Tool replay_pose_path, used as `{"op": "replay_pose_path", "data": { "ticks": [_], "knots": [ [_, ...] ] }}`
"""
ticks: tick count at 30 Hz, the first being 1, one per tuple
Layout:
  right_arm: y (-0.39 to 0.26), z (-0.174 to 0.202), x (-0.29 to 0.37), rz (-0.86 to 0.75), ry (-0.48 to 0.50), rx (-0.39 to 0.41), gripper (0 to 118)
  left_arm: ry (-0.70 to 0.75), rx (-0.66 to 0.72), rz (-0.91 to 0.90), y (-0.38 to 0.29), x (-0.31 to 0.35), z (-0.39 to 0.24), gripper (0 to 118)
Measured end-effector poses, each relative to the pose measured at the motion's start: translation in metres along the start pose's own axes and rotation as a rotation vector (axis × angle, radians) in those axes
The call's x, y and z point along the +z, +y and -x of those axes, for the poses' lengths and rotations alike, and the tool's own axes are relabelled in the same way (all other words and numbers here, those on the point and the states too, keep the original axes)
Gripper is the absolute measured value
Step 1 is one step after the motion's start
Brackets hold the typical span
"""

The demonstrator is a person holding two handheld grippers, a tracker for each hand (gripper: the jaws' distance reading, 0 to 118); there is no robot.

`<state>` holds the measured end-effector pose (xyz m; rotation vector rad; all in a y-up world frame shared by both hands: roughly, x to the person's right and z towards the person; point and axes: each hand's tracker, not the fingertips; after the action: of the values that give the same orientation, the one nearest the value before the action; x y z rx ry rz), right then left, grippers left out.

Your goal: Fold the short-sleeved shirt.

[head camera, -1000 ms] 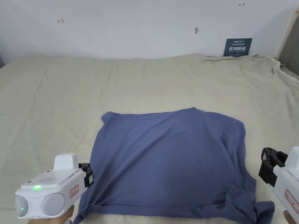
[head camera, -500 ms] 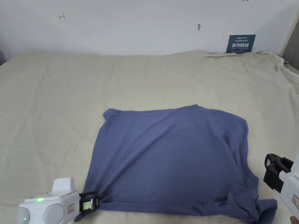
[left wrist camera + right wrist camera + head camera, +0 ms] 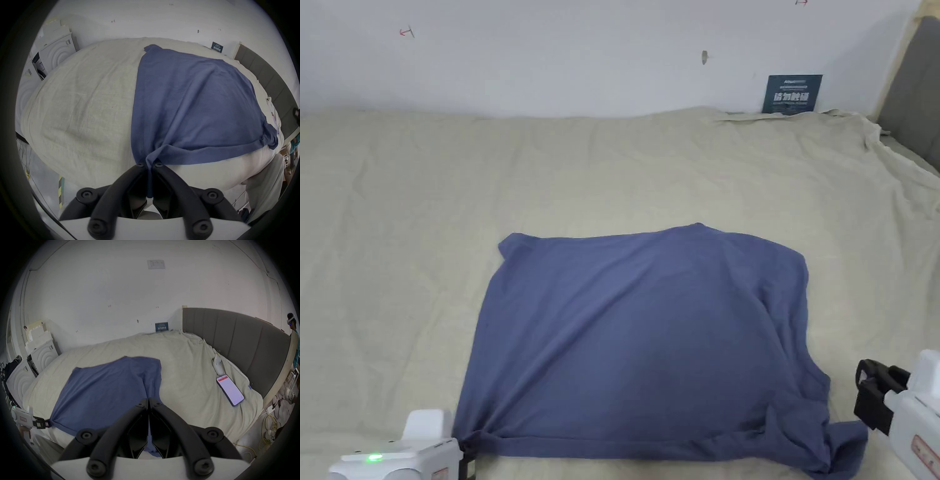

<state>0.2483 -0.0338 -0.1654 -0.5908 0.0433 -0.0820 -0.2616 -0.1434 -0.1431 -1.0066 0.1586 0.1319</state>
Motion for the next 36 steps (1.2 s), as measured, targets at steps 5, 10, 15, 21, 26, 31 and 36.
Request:
{"op": "replay_pose_path", "data": {
  "ticks": [5,10,15,21,26,31,36],
  "knots": [
    [-0.025,-0.019,-0.025,0.13,-0.028,-0.007,30,-0.02,0.014,-0.026,0.008,0.01,0.002,2],
    [-0.05,-0.017,-0.042,0.233,-0.039,-0.011,101,-0.025,0.003,-0.032,0.011,0.012,0.002,2],
    [-0.068,-0.014,-0.06,0.313,-0.037,-0.002,100,-0.029,0.007,-0.036,0.012,0.012,0.002,2],
    [-0.074,-0.01,-0.071,0.334,-0.006,-0.023,63,-0.038,0.007,-0.037,0.012,0.012,0.001,2],
    [-0.071,-0.003,-0.061,0.326,0.014,-0.022,5,-0.047,0.028,-0.039,0.014,0.011,0.007,2],
    [-0.051,-0.001,-0.048,0.266,0.032,0.0,5,-0.062,0.071,-0.059,0.024,0.015,0.015,2],
    [-0.012,0.002,-0.046,0.171,0.052,0.047,5,-0.079,0.093,-0.116,0.054,0.023,0.019,2]
  ]
}}
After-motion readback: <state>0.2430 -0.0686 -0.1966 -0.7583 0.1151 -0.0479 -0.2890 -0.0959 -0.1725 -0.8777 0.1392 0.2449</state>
